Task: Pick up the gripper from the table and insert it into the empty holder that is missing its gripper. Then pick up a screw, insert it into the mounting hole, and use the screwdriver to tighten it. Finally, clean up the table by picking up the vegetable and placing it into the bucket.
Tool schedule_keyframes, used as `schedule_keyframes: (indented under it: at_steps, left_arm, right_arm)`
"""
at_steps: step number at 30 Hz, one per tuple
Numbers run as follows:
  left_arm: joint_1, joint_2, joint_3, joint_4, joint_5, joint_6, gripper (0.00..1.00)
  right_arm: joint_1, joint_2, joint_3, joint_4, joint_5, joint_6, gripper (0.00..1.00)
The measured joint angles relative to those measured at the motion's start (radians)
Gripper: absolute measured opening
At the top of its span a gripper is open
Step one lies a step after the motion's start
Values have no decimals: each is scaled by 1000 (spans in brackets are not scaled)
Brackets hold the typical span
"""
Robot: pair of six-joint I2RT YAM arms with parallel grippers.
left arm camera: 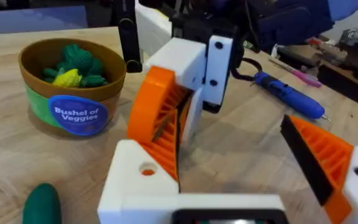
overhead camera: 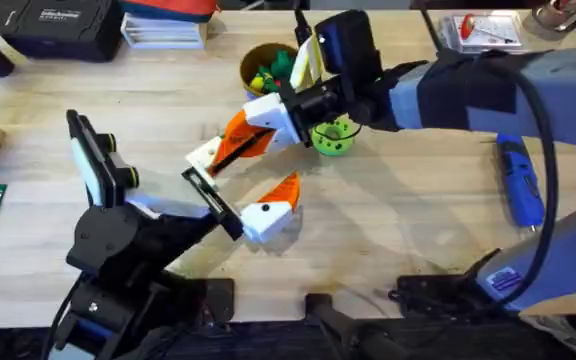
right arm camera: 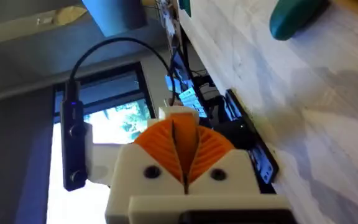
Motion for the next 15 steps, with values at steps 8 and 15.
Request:
schedule_keyframes:
  at_steps: [8,15]
  left_arm:
    - [5,0,0,-1,-5,-14,986]
    - [6,0,0,-1,-20,-14,986]
  right_arm:
    - [10,1,0,7,23,0,7]
    - [17,9,0,45,34,1,7]
